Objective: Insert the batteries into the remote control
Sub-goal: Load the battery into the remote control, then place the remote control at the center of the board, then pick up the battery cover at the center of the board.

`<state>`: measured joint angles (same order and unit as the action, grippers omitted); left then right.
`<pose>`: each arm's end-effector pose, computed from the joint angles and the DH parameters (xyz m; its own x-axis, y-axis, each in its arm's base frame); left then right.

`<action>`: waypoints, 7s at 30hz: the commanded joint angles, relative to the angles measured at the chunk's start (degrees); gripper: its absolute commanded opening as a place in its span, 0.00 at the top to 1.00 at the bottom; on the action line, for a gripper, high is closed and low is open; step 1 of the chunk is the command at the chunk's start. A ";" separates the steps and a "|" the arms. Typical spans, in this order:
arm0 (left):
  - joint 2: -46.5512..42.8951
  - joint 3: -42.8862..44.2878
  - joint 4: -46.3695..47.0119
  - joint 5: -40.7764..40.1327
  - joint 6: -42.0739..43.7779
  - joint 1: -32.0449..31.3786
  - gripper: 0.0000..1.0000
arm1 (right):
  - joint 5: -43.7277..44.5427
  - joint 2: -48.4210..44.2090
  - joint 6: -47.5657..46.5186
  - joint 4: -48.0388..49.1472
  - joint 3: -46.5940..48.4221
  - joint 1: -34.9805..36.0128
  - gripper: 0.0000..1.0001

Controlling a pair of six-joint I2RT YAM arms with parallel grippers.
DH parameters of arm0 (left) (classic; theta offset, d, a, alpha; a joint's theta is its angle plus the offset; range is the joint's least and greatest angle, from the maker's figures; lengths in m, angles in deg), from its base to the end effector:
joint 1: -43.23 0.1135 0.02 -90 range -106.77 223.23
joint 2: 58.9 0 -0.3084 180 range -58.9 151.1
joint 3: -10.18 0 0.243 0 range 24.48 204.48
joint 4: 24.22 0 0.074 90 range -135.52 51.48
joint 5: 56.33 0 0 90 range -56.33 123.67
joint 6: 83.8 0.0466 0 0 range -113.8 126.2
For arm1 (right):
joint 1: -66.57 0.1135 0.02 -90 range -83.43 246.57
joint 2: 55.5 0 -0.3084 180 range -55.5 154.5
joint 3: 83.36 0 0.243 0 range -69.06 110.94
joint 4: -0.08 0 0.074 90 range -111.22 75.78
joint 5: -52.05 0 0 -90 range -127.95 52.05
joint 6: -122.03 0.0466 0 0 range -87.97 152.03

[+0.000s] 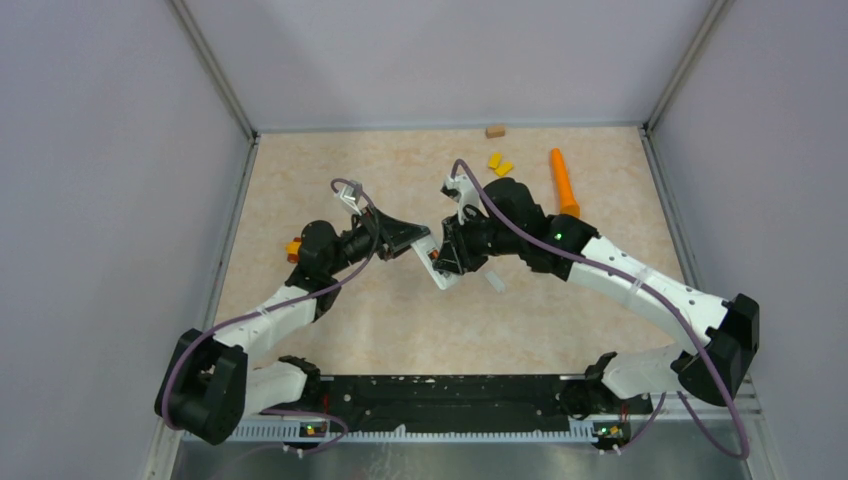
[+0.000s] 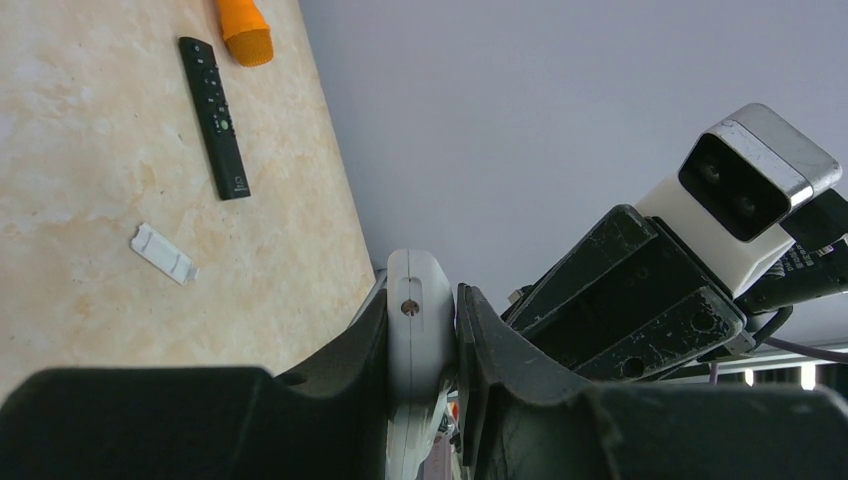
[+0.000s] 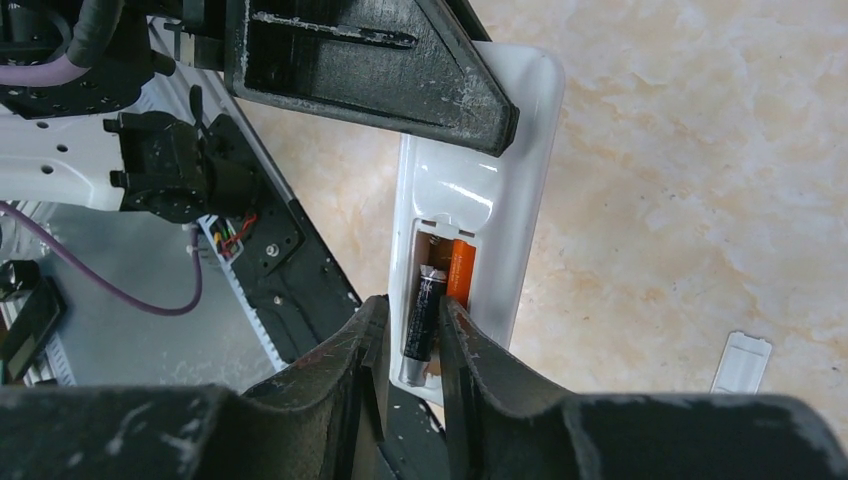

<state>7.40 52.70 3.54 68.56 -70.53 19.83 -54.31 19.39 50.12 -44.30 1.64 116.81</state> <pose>0.2008 -0.1160 0.3057 -0.8122 -0.5184 -0.2676 0.2570 0.0939 -0.9618 0.1670 0.2213 0.3870 -0.6176 -0.2765 -0.7363 -0.7308 0.5477 0.4074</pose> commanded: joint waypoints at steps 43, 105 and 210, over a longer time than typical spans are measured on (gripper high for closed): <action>2.04 0.43 23.24 -8.17 -26.58 -2.13 1.00 | 7.99 -23.94 42.17 57.07 -32.68 0.14 0.10; -8.10 2.71 1.07 -5.15 7.67 -1.48 1.00 | 13.04 -23.26 27.67 39.49 -28.10 -1.10 0.17; -11.12 -6.74 -30.89 -67.95 19.90 -24.29 0.01 | 24.68 9.61 25.79 8.92 -26.52 -16.27 0.76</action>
<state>-1.84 45.03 -33.26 -0.35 -57.78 -5.70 -29.22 27.63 75.78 -34.03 -27.70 101.14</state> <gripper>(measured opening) 0.986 0.243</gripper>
